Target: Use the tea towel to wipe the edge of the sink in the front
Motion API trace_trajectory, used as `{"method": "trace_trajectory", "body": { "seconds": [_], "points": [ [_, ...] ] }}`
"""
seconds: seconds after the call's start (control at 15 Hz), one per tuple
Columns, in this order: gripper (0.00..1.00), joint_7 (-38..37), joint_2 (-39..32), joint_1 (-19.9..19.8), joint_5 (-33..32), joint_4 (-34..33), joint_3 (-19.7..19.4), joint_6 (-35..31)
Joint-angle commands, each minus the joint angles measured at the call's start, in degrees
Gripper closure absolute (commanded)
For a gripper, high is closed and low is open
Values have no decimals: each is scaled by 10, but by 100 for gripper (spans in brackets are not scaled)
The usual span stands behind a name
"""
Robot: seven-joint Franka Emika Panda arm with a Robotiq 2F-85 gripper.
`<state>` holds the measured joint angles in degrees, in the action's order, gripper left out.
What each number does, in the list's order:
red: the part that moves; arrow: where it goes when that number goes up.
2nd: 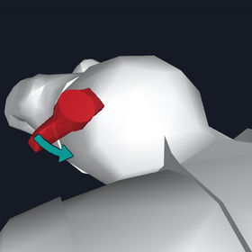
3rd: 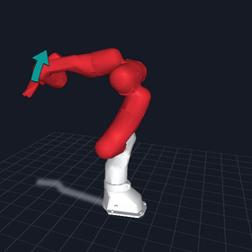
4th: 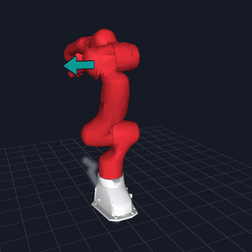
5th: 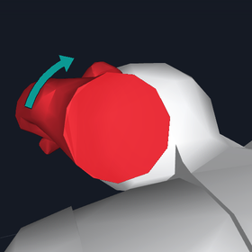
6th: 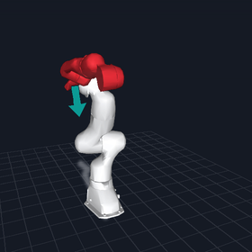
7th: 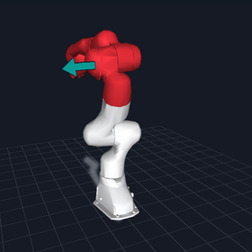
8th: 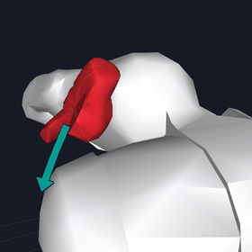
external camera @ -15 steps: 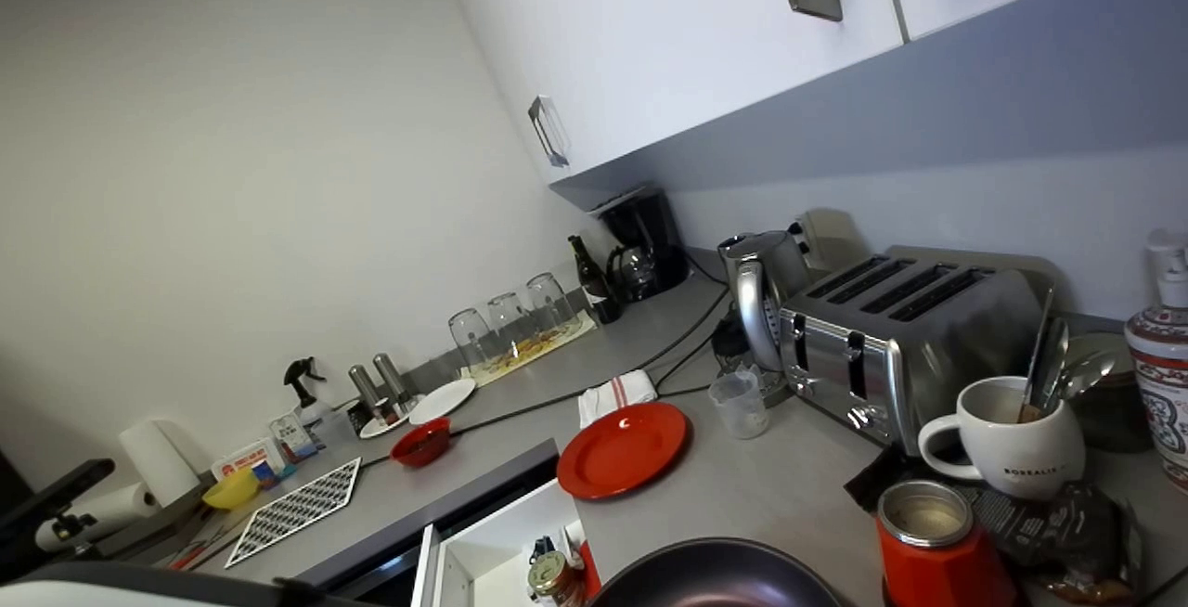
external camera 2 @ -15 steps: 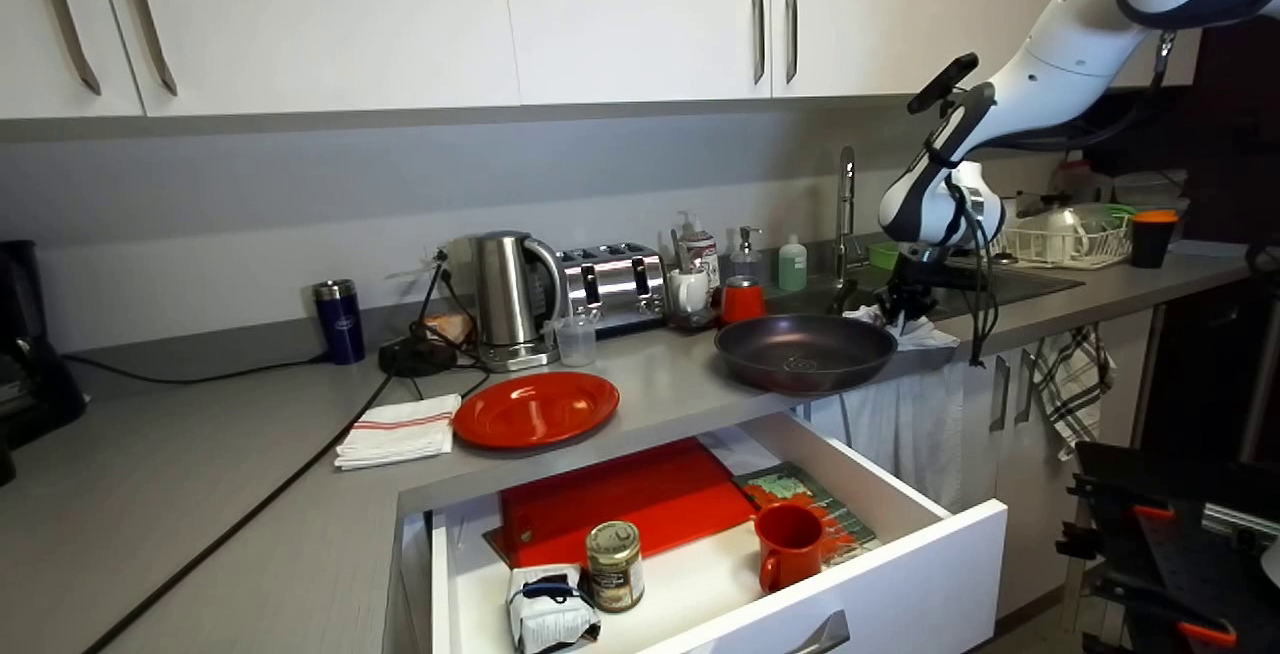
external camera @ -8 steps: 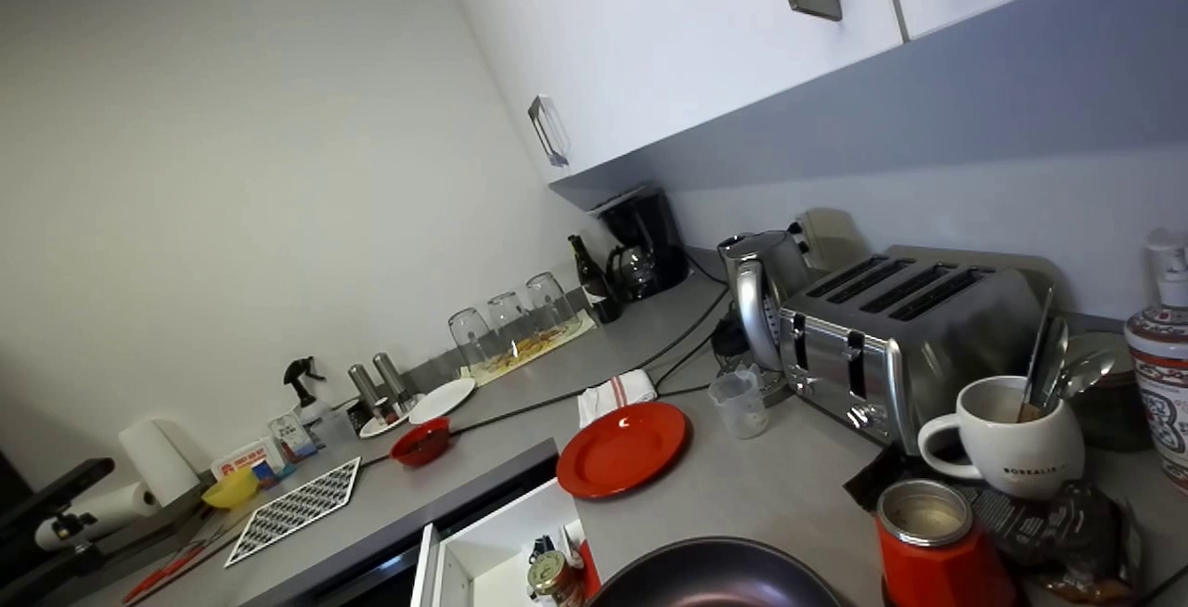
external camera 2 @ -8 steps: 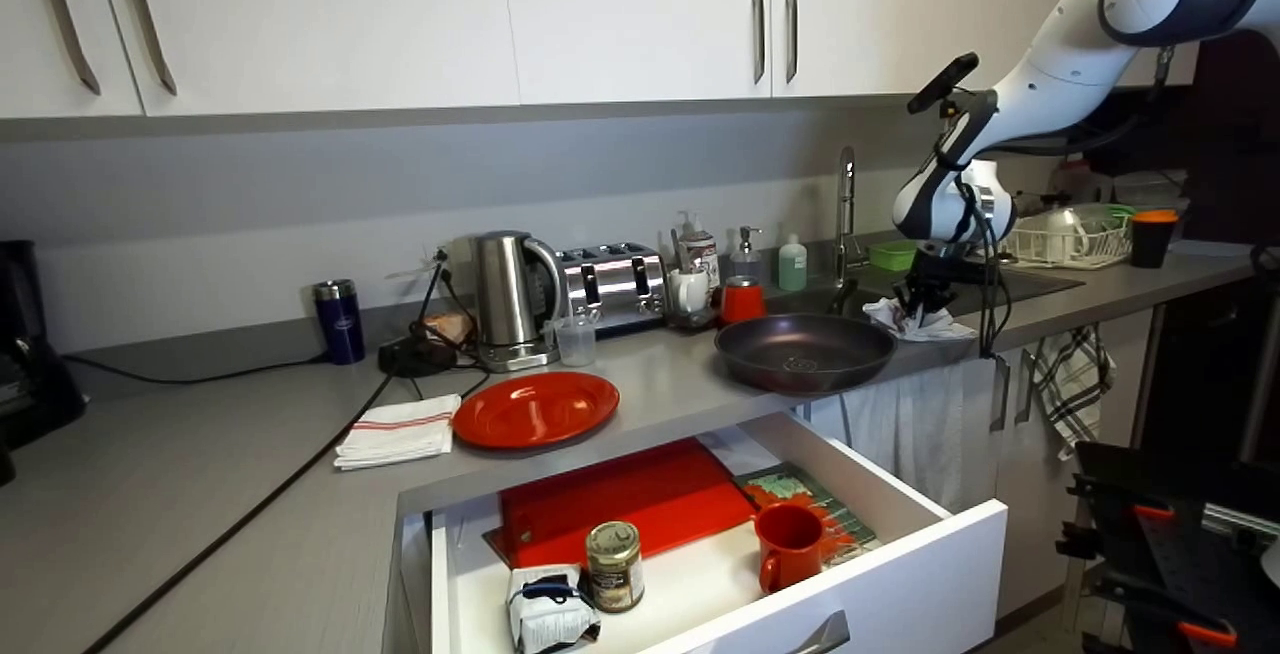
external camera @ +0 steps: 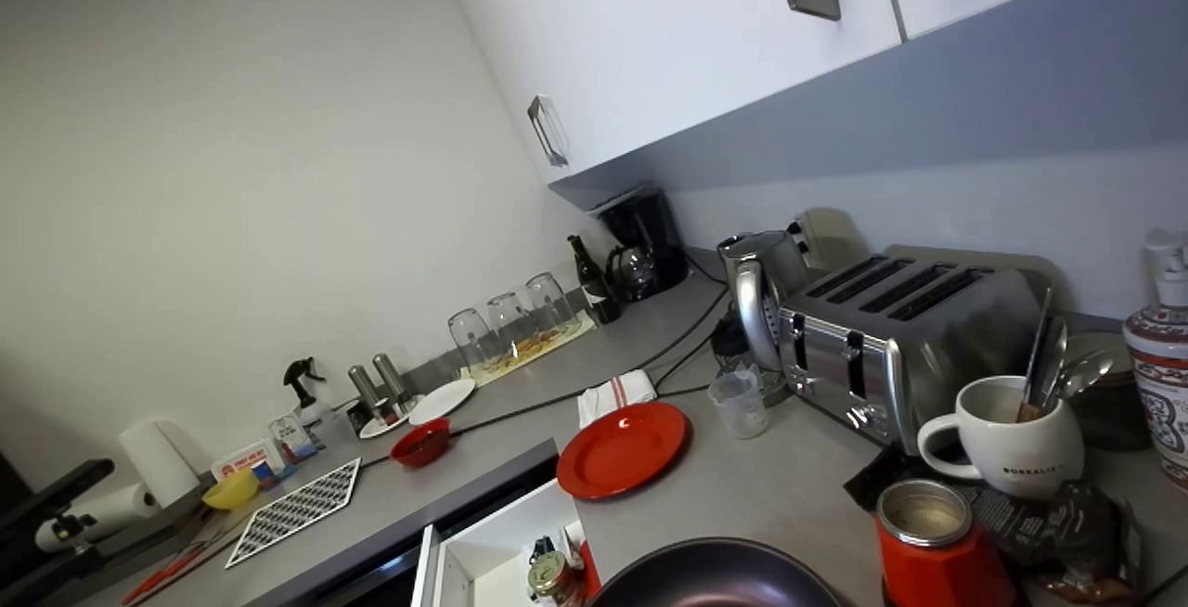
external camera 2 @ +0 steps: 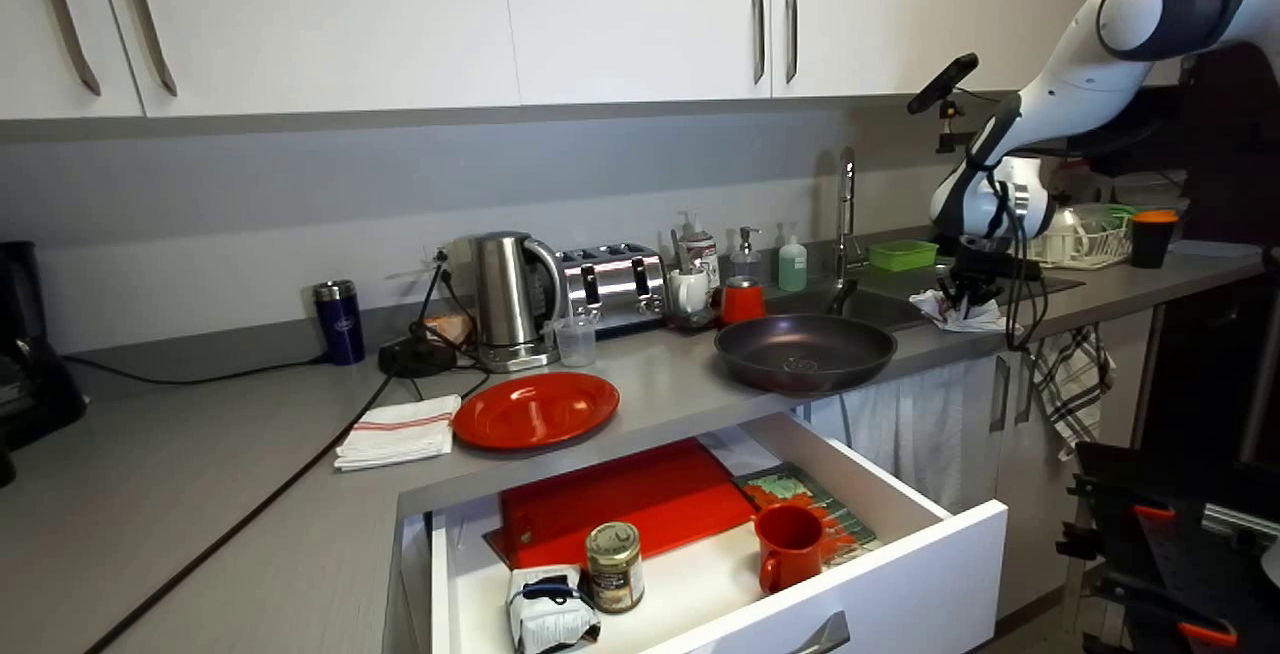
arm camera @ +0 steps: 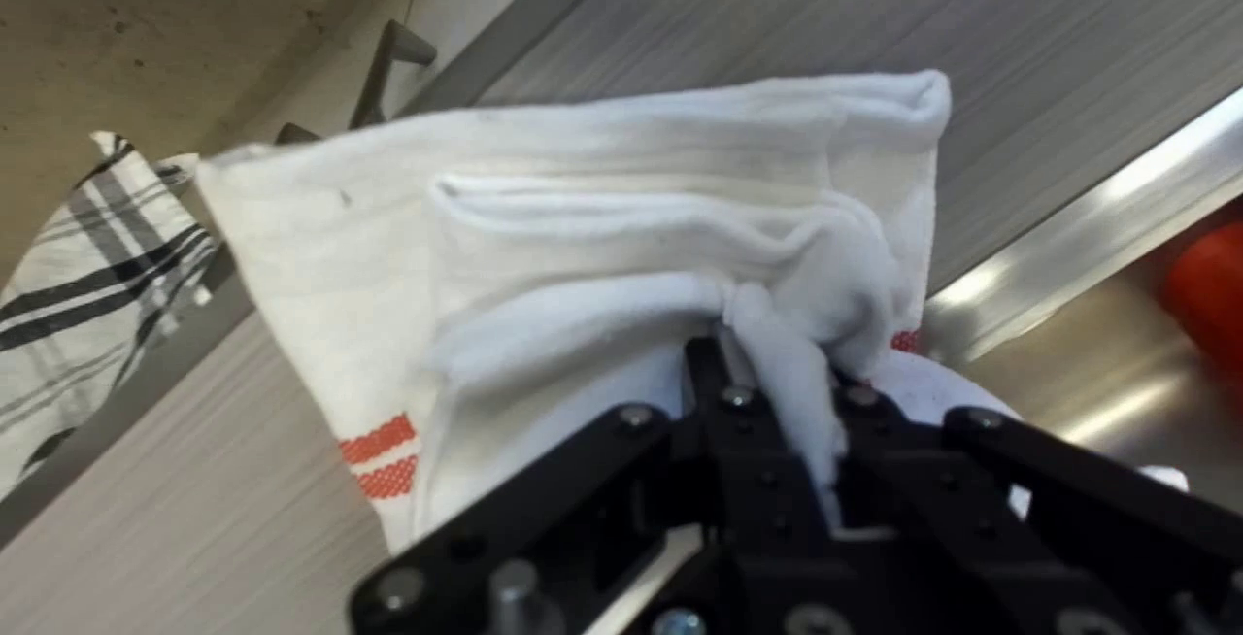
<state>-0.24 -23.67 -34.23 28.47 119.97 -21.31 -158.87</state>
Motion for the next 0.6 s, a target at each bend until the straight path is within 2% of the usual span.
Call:
{"method": "trace_trajectory", "body": {
  "seconds": [0.0, 0.2, 0.53],
  "points": [
    [94, -33, -49, -43, -11, -29, -1, 11],
    [94, -32, -36, -47, -18, -11, 13, -10],
    [94, 9, 23, -13, -47, 78, 51, -79]
  ]
}}
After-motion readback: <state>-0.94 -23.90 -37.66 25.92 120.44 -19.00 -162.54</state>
